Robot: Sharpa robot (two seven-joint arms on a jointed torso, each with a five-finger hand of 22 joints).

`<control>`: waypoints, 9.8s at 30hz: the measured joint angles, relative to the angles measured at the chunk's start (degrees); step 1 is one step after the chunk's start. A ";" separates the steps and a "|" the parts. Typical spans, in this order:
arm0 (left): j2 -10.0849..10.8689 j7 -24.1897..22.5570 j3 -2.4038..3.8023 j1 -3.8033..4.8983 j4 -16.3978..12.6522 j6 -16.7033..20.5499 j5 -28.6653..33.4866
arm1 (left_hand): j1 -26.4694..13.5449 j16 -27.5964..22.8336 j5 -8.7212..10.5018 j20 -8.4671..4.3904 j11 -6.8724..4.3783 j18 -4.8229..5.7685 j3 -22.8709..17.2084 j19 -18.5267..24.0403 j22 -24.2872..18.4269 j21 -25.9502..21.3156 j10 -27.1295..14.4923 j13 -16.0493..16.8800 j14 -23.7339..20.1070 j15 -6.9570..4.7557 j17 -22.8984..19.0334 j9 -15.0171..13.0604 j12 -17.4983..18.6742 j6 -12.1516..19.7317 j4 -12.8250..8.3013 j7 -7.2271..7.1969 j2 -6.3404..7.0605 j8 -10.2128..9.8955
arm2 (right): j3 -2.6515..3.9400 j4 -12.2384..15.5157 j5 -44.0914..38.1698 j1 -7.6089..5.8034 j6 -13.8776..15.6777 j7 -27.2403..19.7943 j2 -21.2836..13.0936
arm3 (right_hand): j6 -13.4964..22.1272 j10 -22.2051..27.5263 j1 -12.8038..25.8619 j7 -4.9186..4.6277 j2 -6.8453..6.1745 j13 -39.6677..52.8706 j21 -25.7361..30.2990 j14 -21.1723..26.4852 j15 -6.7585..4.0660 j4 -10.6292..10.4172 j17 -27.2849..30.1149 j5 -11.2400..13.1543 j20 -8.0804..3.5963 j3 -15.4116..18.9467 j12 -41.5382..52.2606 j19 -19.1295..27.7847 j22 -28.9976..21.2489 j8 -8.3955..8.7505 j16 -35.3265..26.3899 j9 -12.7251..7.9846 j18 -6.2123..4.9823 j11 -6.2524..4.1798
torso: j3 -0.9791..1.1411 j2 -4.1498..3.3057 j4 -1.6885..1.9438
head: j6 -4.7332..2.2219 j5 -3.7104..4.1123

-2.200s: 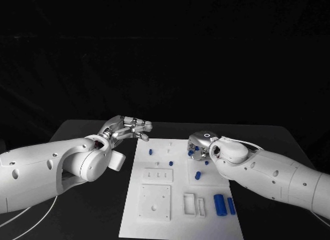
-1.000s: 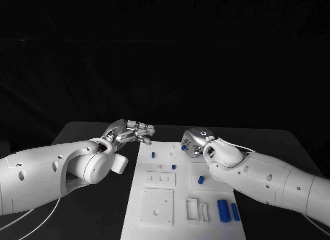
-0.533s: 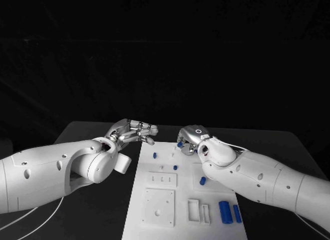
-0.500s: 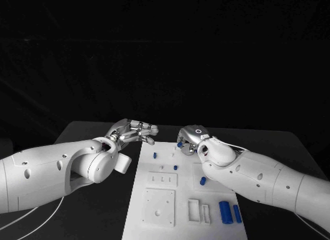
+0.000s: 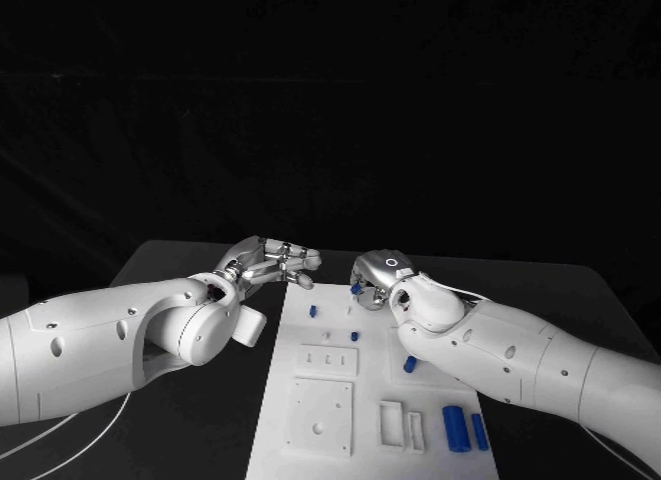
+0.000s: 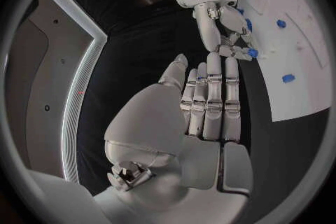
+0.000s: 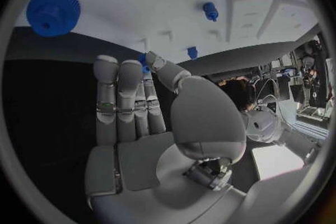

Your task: Assemble the parts on the task board

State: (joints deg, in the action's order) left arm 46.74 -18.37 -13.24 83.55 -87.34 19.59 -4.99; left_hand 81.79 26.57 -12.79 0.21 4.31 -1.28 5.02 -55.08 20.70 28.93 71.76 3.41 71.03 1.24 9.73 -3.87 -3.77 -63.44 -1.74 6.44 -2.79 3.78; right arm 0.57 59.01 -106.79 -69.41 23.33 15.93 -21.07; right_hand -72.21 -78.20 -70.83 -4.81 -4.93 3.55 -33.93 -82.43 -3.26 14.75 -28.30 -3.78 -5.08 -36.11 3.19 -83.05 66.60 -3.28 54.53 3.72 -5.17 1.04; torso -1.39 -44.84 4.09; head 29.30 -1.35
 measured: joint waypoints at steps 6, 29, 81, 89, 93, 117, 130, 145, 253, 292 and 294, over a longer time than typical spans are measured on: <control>-0.02 0.04 0.00 0.34 -0.44 0.00 -0.11 | 0.00 0.00 0.00 0.00 0.00 0.00 0.00 0.00 0.00 0.00 0.00 0.00 0.00 0.00 0.00 0.00 0.00 0.00 0.00 0.00 0.00 0.00 | 0.00 -0.87 -0.05 -0.01 -0.14 -0.14 0.58 | 0.00 0.01 -0.15 0.01 -0.16 0.00 0.89 0.00 0.00 0.00 0.05 -0.01 -0.02 0.00 -0.02 -0.39 0.90 -0.01 0.00 0.00 0.01 0.01 | -0.06 -0.32 0.31 | -0.26 -0.01; 0.07 0.20 0.00 0.71 -0.79 0.02 -0.38 | 0.00 0.00 0.00 0.00 0.00 0.00 0.00 0.00 0.01 0.00 0.00 0.00 0.00 0.00 0.01 0.00 0.00 0.00 0.00 0.00 0.00 0.00 | 0.00 -1.16 -0.71 -0.07 -1.83 -0.19 0.68 | 0.11 0.10 0.13 0.13 -0.45 0.05 1.46 0.24 -0.22 0.03 0.11 -0.23 -0.02 0.04 -0.19 -0.38 1.77 -0.20 0.00 0.00 0.33 0.09 | -0.13 -0.84 0.64 | 0.01 0.06; 1.35 0.31 -0.01 0.76 0.21 0.06 -0.47 | 0.00 0.00 0.00 0.00 0.00 0.00 0.31 0.00 0.01 -0.22 0.00 0.00 0.00 0.00 -0.02 0.00 0.00 0.20 0.00 0.21 0.00 0.00 | 5.18 14.75 9.53 -0.28 0.51 -2.35 -16.97 | 9.33 -1.57 -0.43 -1.31 -5.40 1.03 9.99 0.14 -0.16 -3.95 1.89 -6.03 0.61 8.80 1.29 -0.96 0.99 -0.41 -0.40 -0.11 -1.40 -0.11 | 0.22 -1.01 -0.97 | -1.03 1.08; 1.43 0.30 -0.03 0.76 0.50 0.05 -0.49 | 0.00 0.00 0.00 0.00 0.00 0.00 0.31 0.00 0.01 -0.22 0.00 0.00 0.00 0.00 -0.02 0.00 0.00 0.20 0.00 0.20 0.00 0.00 | 6.03 13.63 14.67 -0.30 -3.32 -3.20 -19.60 | 11.38 5.54 -2.39 -0.91 -3.58 39.40 3.14 0.93 -1.76 -5.12 -5.69 -11.37 -1.29 22.93 39.24 -0.98 5.56 -0.37 3.41 -0.04 0.73 -0.22 | 0.48 -1.08 -1.46 | -1.18 1.41; 1.39 0.29 -0.12 0.76 0.66 0.04 -0.49 | 0.00 0.00 0.00 0.00 0.00 0.00 0.31 0.00 0.01 -0.22 0.00 0.00 0.00 0.00 -0.02 0.00 0.00 0.20 0.00 0.20 0.00 0.00 | 6.11 11.33 16.90 -0.27 -5.75 -3.95 -19.32 | 11.88 8.01 -2.31 -1.22 -3.51 55.05 -2.81 1.30 -1.45 -6.02 -16.66 -11.76 -1.11 25.23 55.02 -0.89 8.27 -0.36 8.14 -0.04 0.78 -1.14 | 0.49 -1.11 -1.46 | -1.10 1.66; 0.85 0.29 -0.26 0.76 1.26 -0.03 -0.51 | 0.00 0.00 -0.01 0.00 0.00 0.00 0.30 0.00 0.01 -0.22 0.00 0.00 0.00 0.00 -0.01 0.00 0.00 0.20 0.00 0.20 0.00 0.00 | 6.12 2.20 20.03 0.37 -9.99 -6.99 -13.15 | 13.52 5.29 -2.85 -1.62 -2.99 63.33 -8.19 0.13 -0.72 -7.07 -28.20 -12.42 -0.43 26.28 62.19 -0.78 8.34 -0.36 8.46 -0.04 0.77 -1.04 | 0.32 -1.23 -1.26 | -0.55 2.13; 0.88 0.31 -0.26 0.76 1.21 -0.06 -0.67 | 0.00 0.00 0.00 0.00 0.00 0.00 0.30 0.00 0.01 -0.22 0.00 0.00 0.00 0.00 -0.04 0.00 0.00 0.20 0.00 0.20 0.00 0.00 | 5.88 0.17 19.85 0.56 -10.76 -7.17 -11.66 | 13.51 5.30 -2.53 -1.61 -2.68 63.33 -8.43 0.13 -0.72 -7.18 -28.35 -12.42 -0.43 26.17 62.19 -0.79 8.33 -0.36 8.46 -0.04 0.78 -1.04 | 0.35 -1.24 -1.33 | -0.33 1.98; 0.78 0.35 -0.26 0.76 1.22 -0.13 -0.80 | 0.00 0.00 0.00 0.00 0.00 0.00 0.30 0.00 0.01 -0.22 0.00 0.00 0.00 0.00 -0.06 0.00 0.00 0.20 0.00 0.20 0.00 0.00 | 5.70 -0.34 19.78 0.49 -11.83 -7.34 -11.01 | 13.22 5.31 -2.17 -1.34 -2.31 63.43 -9.00 0.13 -0.72 -7.33 -28.70 -12.88 -0.43 26.05 62.18 -0.79 8.32 -0.36 8.45 -0.06 0.77 -1.03 | 0.36 -1.21 -1.40 | -0.14 1.83; 0.08 0.93 -0.26 0.76 1.17 -0.37 -1.18 | 0.00 0.00 0.00 0.00 0.00 0.00 0.31 0.00 0.44 -0.22 0.00 0.00 0.00 0.00 -0.03 0.00 0.00 0.20 -0.31 0.20 0.00 0.00 | -0.06 6.99 3.91 0.27 -5.21 -0.61 -2.72 | 7.16 3.56 2.81 0.38 -3.70 64.33 -13.64 -0.68 -1.51 -8.55 -30.51 -19.74 -1.05 15.83 62.24 -0.99 8.34 -0.15 9.60 -0.01 0.78 -1.94 | 0.33 -1.49 -0.86 | 0.03 -0.86; 0.40 1.07 -0.26 0.76 1.29 -0.38 -1.21 | 0.00 0.00 -0.01 0.00 0.21 0.00 0.05 0.00 0.74 -0.22 -0.21 0.00 0.00 0.00 -0.03 0.00 0.00 0.20 -0.57 0.20 0.00 0.00 | -0.13 11.92 10.53 0.41 -0.70 -1.54 -7.50 | 13.12 5.16 0.99 -1.08 -4.88 62.03 -12.85 -0.53 -0.98 -14.03 -30.51 -20.97 -0.33 26.10 60.95 -0.89 8.32 -0.48 8.88 -0.18 0.78 -0.93 | 0.45 -1.43 -1.08 | -0.30 -0.52; 0.40 1.07 -0.26 0.76 1.29 -0.38 -1.21 | 0.00 0.00 -0.01 0.00 0.21 0.00 0.05 0.00 0.73 -0.22 -0.21 0.00 0.00 0.00 -0.03 0.00 0.00 0.20 -0.57 0.20 0.00 0.00 | -0.13 11.66 10.83 0.42 -0.89 -1.63 -7.36 | 13.12 5.08 1.05 -1.08 -4.81 62.12 -12.85 -0.53 -0.98 -13.98 -30.52 -21.94 -0.33 25.81 60.95 -0.89 8.32 -0.48 8.88 -0.18 0.78 -0.85 | 0.46 -1.44 -1.05 | -0.28 -0.46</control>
State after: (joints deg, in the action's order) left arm 47.14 -17.30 -13.50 84.32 -86.05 19.21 -6.20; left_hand 81.79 26.57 -12.79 0.21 4.52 -1.29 5.07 -55.07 21.43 28.71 71.55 3.41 71.03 1.24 9.70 -3.86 -3.77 -63.24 -2.31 6.64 -2.79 3.78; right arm 0.44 70.68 -95.96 -69.00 22.43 14.30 -28.43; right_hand -59.09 -73.12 -69.78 -5.88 -9.74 65.66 -46.79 -82.95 -4.25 0.77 -58.82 -25.72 -5.41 -10.30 64.14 -83.94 74.92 -3.77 63.40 3.54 -4.39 0.19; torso -0.93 -46.28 3.04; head 29.01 -1.80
